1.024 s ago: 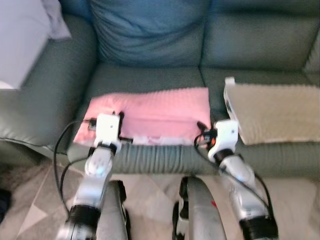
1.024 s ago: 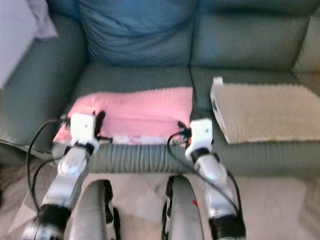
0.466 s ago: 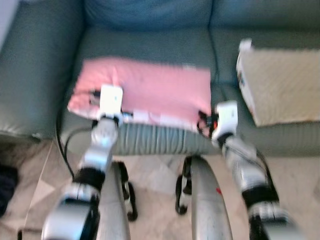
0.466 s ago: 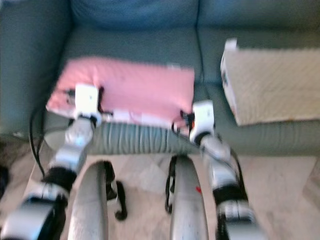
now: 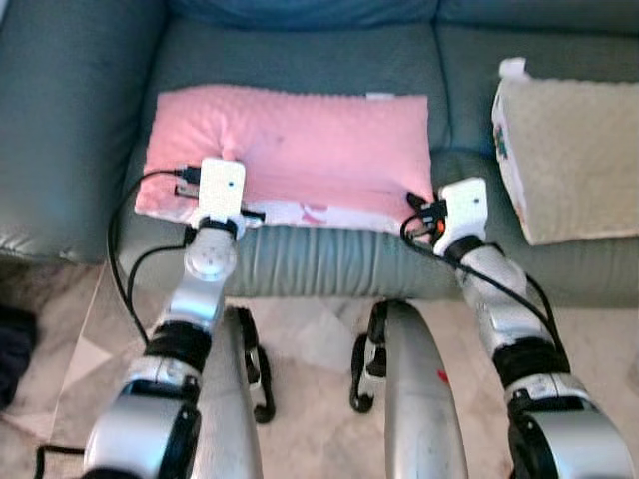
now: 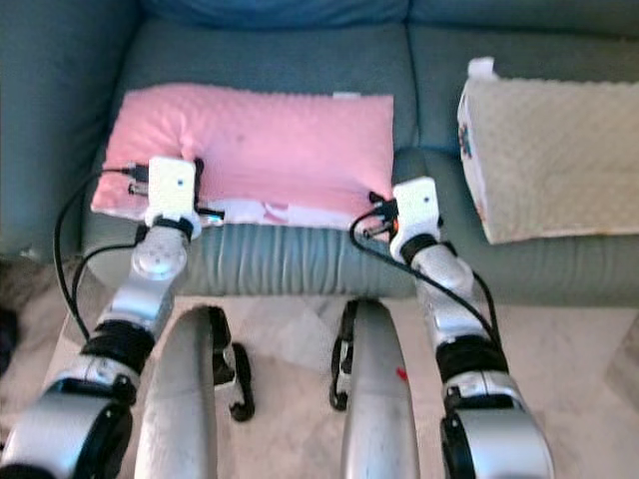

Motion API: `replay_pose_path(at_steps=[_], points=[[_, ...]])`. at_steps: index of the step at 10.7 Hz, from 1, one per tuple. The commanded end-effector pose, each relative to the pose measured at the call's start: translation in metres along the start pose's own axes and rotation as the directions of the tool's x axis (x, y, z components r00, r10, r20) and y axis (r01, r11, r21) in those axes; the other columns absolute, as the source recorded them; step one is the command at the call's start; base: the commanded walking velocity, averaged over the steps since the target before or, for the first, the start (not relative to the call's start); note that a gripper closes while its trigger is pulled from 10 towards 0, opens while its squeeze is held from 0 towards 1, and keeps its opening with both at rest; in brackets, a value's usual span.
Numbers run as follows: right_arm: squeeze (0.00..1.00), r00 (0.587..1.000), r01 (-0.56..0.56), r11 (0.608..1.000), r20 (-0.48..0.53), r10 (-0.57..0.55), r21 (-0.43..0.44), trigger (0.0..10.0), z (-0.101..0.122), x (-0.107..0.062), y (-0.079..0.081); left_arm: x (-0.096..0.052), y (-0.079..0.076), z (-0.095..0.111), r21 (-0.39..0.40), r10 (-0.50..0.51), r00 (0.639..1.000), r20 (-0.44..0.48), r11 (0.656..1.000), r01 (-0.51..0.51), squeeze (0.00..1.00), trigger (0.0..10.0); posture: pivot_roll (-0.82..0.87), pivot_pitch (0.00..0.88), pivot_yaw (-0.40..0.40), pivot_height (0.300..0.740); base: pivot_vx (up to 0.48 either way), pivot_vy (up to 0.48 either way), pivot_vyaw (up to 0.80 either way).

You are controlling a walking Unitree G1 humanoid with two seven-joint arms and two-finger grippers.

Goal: Move the pillow to the sofa

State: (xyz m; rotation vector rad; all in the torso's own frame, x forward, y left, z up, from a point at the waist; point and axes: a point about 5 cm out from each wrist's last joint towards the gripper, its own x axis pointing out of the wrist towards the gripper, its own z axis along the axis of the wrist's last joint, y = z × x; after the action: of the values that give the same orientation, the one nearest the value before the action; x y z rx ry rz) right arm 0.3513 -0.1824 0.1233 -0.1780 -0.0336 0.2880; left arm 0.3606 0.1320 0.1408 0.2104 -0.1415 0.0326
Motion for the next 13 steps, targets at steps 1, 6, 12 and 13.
replay_pose_path(at_steps=[1,6,12,13], points=[[0.3,0.976,0.192,0.981,-0.111,-0.189,0.011,10.0,-0.024,-0.025,-0.043,-0.012,0.03,-0.026,-0.023,0.167,0.98,-0.108,0.985,-0.17,0.37,10.0,0.0,0.491,0.02,0.609,0.0,0.0,0.0],[1.0,0.981,0.173,0.984,-0.088,-0.171,0.027,10.0,-0.024,-0.021,-0.033,-0.019,0.026,-0.03,-0.041,0.178,0.976,-0.126,0.982,-0.184,1.0,10.0,0.01,0.481,0.013,0.609,0.0,0.0,0.0],[1.0,0.99,0.137,0.989,-0.026,-0.138,-0.052,10.0,-0.018,-0.011,-0.009,-0.016,0.008,-0.01,-0.109,0.155,0.984,-0.086,0.981,-0.164,1.0,10.0,0.03,0.454,0.02,0.609,0.0,0.0,0.0],[1.0,0.99,0.137,0.99,-0.014,-0.138,-0.026,10.0,-0.015,-0.008,-0.004,-0.016,0.003,-0.007,-0.131,0.135,0.988,-0.073,0.981,-0.144,1.0,10.0,0.03,0.437,0.024,0.609,0.0,0.0,0.0]])
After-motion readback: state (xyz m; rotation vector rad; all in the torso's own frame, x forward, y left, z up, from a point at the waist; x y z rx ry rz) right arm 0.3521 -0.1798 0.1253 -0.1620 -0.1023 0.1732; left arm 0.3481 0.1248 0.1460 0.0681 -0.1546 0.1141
